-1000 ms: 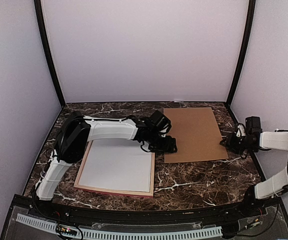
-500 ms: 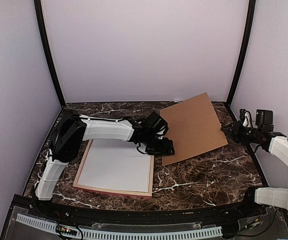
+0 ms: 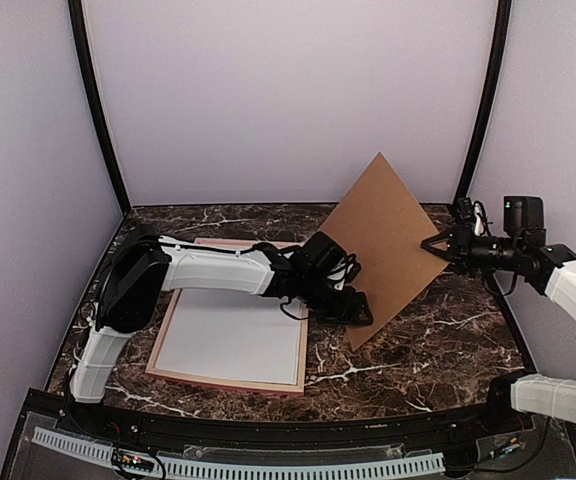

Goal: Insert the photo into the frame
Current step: Turn over the backboard at the center of the board.

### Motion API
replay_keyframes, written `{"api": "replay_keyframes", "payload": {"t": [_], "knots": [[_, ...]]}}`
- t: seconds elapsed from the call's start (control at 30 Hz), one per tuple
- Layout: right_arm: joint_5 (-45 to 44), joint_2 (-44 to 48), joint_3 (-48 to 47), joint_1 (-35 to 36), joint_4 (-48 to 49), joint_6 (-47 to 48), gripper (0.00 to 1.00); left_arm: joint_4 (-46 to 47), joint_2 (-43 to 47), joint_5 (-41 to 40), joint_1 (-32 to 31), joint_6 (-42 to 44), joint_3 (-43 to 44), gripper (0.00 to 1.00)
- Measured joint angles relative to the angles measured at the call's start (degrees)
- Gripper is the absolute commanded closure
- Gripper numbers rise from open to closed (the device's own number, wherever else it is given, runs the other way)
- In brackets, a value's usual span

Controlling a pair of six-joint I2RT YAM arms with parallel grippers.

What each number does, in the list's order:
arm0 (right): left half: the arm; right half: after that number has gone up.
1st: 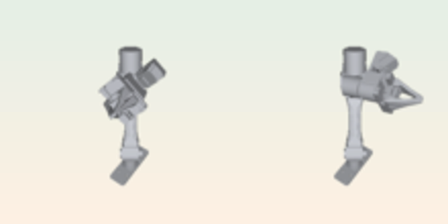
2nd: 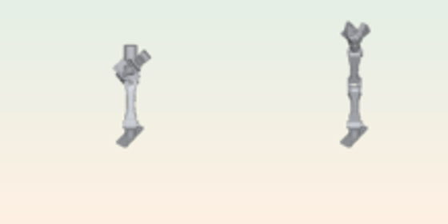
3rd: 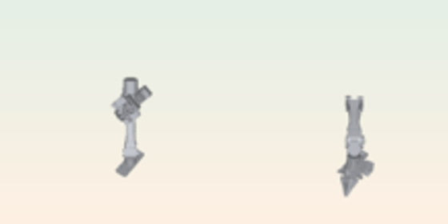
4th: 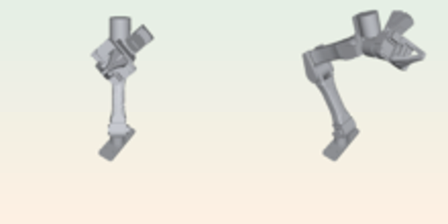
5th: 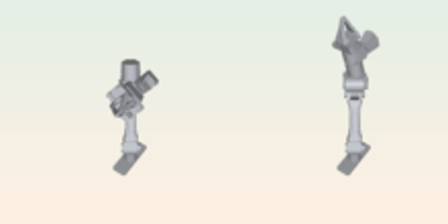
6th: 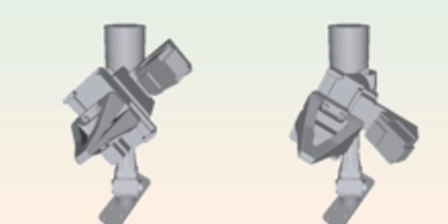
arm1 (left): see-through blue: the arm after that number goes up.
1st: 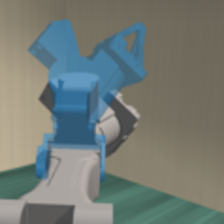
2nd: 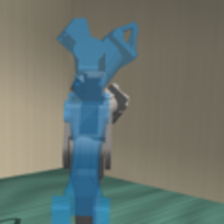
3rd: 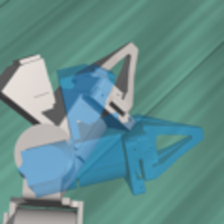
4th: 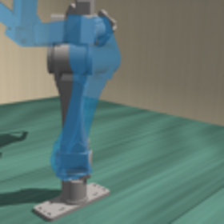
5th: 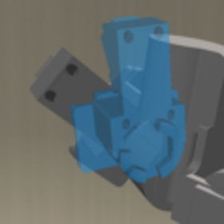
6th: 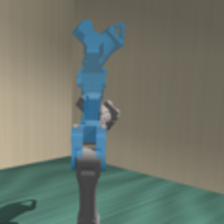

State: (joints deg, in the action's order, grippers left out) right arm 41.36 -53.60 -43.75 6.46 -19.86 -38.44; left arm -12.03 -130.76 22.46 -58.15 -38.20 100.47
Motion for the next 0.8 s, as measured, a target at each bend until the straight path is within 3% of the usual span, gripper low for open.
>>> {"api": "replay_keyframes", "payload": {"t": [0.4,0.8], "knots": [[-6.71,0.39,-8.04,10.82,-4.63,-2.64,0.54,1.6,8.28,0.02,-0.66,0.96,-6.62,0.24],[-14.29,-6.21,-13.35,21.66,-2.27,-4.76,0.52,2.32,15.21,-2.03,0.09,2.82,-6.67,0.23]]}}
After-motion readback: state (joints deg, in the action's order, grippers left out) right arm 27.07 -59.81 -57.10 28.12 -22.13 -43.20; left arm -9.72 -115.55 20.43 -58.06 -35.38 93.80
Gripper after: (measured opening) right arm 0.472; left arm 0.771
